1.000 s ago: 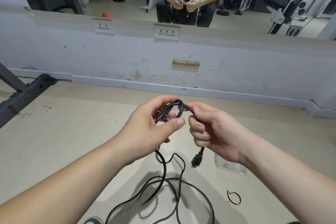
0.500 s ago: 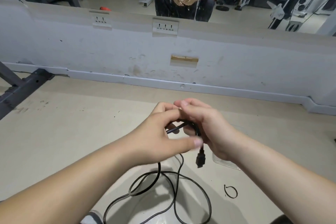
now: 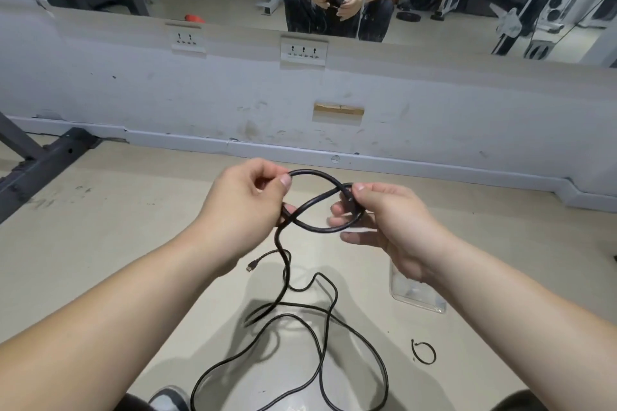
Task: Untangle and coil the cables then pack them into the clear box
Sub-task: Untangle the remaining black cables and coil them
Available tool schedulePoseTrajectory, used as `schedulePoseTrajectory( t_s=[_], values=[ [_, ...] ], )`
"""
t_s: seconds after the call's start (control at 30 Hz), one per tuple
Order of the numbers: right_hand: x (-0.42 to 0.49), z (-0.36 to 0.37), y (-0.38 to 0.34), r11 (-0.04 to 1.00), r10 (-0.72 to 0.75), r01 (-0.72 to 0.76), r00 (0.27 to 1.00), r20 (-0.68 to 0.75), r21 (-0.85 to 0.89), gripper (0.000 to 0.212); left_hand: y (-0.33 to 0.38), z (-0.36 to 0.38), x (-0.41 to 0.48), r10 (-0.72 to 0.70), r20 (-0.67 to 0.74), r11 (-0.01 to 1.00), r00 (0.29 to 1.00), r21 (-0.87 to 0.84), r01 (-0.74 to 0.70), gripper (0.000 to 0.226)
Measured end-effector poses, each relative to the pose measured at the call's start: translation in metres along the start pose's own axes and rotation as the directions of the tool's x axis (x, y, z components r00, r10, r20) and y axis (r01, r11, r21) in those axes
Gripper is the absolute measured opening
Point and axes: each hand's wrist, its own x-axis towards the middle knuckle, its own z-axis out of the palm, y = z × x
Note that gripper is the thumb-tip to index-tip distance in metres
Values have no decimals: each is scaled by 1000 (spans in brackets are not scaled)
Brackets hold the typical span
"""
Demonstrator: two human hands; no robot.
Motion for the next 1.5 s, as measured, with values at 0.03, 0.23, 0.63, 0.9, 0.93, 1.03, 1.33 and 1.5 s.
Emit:
schedulePoseTrajectory(
  t_s=[0.03, 0.23, 0.63, 0.9, 0.93, 1.03, 1.33, 1.5],
  values=[
    [1, -1, 0, 1000, 15, -15, 1000, -27, 19, 21, -2, 0, 3, -23, -13, 1000, 1000, 6, 23, 11],
    [3, 4, 0, 928, 226, -218, 974, 8, 302, 21, -20, -1, 13, 47, -40, 940, 998, 339, -31, 15],
    [0, 3, -1, 987, -51, 35, 993, 106, 155, 30, -18, 11, 2, -128, 218, 990, 967, -29, 138, 24],
    [-4, 7, 5, 989, -16, 34, 992, 121, -147, 8, -7, 14, -7, -17, 335, 1000, 942, 20, 11, 12],
    [-3, 7, 6, 991, -1, 18, 992, 127, -133, 18, -10, 14, -7, -16, 366, 996, 931, 85, -17, 12],
    [-3, 6, 7, 981, -13, 35, 993, 116, -193, 29, -9, 13, -6, -38, 387, 982, 921, 184, -36, 26],
    [-4, 10, 13, 944, -32, 116, 964, 263, -310, 13, 12, -9, 13, -196, 180, 856, 964, -448, 257, 23],
    [-1, 11, 10, 996, 34, -9, 962, 271, -93, 15, -8, -17, 26, -297, -102, 903, 950, -352, 244, 23]
  ],
)
